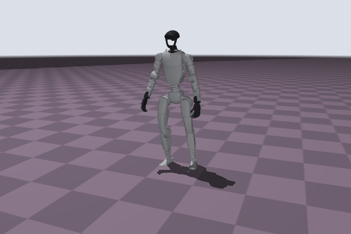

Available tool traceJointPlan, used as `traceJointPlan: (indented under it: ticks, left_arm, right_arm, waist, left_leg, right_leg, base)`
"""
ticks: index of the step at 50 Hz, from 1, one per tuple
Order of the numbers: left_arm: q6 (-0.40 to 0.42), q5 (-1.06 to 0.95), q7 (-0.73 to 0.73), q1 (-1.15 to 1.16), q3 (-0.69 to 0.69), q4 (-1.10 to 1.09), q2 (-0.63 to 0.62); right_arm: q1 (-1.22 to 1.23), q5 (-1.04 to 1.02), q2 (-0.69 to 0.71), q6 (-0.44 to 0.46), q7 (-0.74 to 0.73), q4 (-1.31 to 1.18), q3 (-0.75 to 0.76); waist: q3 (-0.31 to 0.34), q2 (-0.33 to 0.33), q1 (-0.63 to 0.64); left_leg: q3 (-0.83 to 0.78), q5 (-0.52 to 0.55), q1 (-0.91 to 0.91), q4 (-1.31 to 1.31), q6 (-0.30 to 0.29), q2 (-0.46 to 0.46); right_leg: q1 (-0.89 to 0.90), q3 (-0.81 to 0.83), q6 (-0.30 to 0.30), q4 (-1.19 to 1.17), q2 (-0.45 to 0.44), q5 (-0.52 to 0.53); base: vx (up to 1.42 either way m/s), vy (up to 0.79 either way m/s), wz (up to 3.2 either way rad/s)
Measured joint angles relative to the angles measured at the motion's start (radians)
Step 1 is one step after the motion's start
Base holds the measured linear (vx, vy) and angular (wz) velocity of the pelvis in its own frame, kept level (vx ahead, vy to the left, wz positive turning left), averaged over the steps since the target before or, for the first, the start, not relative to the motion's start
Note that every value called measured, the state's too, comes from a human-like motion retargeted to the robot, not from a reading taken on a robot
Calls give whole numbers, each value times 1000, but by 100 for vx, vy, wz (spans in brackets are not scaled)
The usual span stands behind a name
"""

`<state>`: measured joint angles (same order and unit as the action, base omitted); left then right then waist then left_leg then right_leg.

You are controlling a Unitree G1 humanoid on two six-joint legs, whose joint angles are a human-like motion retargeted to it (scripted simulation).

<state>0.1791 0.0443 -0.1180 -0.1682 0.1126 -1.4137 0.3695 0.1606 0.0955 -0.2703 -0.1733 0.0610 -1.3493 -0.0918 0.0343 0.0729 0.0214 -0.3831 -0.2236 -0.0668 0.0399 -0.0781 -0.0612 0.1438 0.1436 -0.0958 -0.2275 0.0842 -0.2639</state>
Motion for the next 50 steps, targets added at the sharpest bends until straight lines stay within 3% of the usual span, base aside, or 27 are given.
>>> traceJointPlan:
  ticks: [4, 10, 13, 22, 29, 34, 37, 40, 42, 45, 50]
  left_arm:
    - [-3, -2, -34, -11, 10, 27, -43]
    - [-4, 28, -69, -24, 58, 78, -112]
    - [-7, 44, -70, 2, 70, 80, -113]
    - [60, -48, 67, 41, -4, 30, -41]
    - [127, -90, 97, 35, 5, 51, -25]
    - [127, 51, 105, 6, 66, 67, -29]
    - [128, 66, 112, -11, 108, 65, -33]
    - [122, 43, 81, -21, 138, 50, -24]
    - [103, 51, 57, -26, 134, 39, -11]
    - [67, 49, 55, -31, 87, 34, 11]
    - [50, -49, 118, 0, -15, 22, 26]
  right_arm:
    - [-1, -60, -39, 13, 29, -17, 13]
    - [42, -122, -126, 34, 35, -44, -1]
    - [91, -152, -147, 46, 19, -46, -6]
    - [85, -18, -149, -21, -59, 84, 22]
    - [69, -36, -196, -55, -72, 37, 34]
    - [43, 0, -228, -58, -66, 7, 61]
    - [6, -44, -222, -36, -74, -1, 100]
    - [-36, -102, -182, -4, -52, -11, 137]
    - [-58, -113, -149, 9, -27, -13, 143]
    - [-70, -100, -113, 14, -27, -6, 128]
    - [-53, -55, -87, -16, -114, 8, 93]
  waist:
    - [9, -9, 42]
    - [55, -20, 122]
    - [61, 6, 116]
    - [10, 60, 72]
    - [-14, 16, 31]
    - [1, -47, -5]
    - [7, -66, -12]
    - [4, -47, 3]
    - [1, -42, 23]
    - [3, -60, 40]
    - [8, -85, 9]
  left_leg:
    - [11, 1, -10, 6, 29, 67]
    - [19, -91, -11, -65, 87, 119]
    - [-47, -133, -19, -119, 92, 88]
    - [-63, -91, -56, -108, 68, -119]
    - [16, -45, -25, -34, 53, -247]
    - [-2, 65, -12, 12, 38, -291]
    - [12, 109, -14, 25, -21, -285]
    - [-2, 74, -23, 25, -78, -229]
    - [-25, 64, -33, 28, -83, -197]
    - [-47, 62, -42, 39, -65, -179]
    - [-51, 45, -48, 43, -38, -159]
  right_leg:
    - [-41, -62, 19, 106, 6, 87]
    - [-64, -103, -54, 124, 112, 134]
    - [-66, -124, -75, 129, 166, 145]
    - [-77, -132, -140, 183, 272, 169]
    - [-79, -85, -144, 197, 331, 178]
    - [-99, -34, -138, 175, 359, 200]
    - [-124, 2, -134, 191, 385, 272]
    - [-132, 86, -140, 199, 433, 361]
    - [-126, 181, -123, 164, 446, 351]
    - [-105, 288, -76, 58, 416, 247]
    - [-29, 188, -23, -157, 254, 45]
  base:
    - [0, 20, -3]
    - [-1, 19, -9]
    - [2, 16, -23]
    - [2, 25, -3]
    - [-4, 46, 34]
    - [-4, 62, 56]
    - [-1, 68, 32]
    - [2, 64, -7]
    - [2, 58, -31]
    - [-1, 50, -28]
    - [-2, 34, -10]
